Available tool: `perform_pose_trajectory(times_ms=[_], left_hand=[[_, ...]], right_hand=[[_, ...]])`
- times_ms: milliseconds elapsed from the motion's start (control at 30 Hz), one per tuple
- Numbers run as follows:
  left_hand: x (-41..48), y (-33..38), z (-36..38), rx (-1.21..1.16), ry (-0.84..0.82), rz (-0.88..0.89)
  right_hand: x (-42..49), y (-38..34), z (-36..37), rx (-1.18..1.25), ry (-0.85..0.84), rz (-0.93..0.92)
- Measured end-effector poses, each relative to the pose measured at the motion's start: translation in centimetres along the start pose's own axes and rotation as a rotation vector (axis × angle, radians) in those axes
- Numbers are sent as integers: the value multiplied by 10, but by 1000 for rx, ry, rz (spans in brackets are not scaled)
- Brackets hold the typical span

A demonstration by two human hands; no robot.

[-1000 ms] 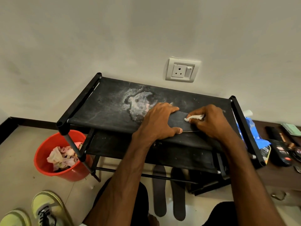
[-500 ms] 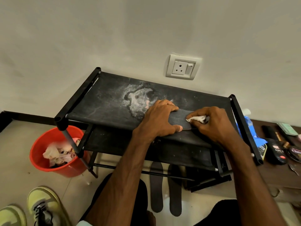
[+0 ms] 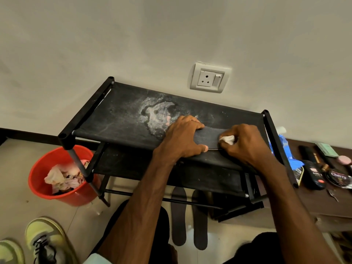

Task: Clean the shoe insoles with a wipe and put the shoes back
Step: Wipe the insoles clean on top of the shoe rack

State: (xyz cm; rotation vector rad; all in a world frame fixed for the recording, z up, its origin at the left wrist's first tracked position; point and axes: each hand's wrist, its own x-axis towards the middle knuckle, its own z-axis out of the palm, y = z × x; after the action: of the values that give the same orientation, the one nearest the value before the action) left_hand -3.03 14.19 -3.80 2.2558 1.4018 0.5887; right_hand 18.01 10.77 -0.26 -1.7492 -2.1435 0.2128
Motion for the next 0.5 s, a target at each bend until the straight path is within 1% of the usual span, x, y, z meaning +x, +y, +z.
perform_pose_trajectory(times_ms=[33,100,133,233,300,333,433,467,500], left_hand=[[0,0,0,2,1,0],[0,0,0,-10,-4,2],[0,0,0,-20,-8,3],[-1,2,1,-29,-6,0],[-1,2,2,-20,0,-4],[-1,2,2,-14,3,-4],[0,0,0,-19,-1,-6],[0,0,0,-32,-3,-7],[0,0,0,-43,-4,-8]], right_hand=[[2,-9,5,3,-34,-43],[4,-18,10,9,-62,-60],[5,-15,9,18,-59,-25],[5,8,-3,26,7,175],[6,12,-6,-40,51,222],[6,5,-5,-62,42,190],[3,-25,10,13,-86,-28],[3,-28,12,26,-102,-45],[5,-25,10,28,-91,-10]])
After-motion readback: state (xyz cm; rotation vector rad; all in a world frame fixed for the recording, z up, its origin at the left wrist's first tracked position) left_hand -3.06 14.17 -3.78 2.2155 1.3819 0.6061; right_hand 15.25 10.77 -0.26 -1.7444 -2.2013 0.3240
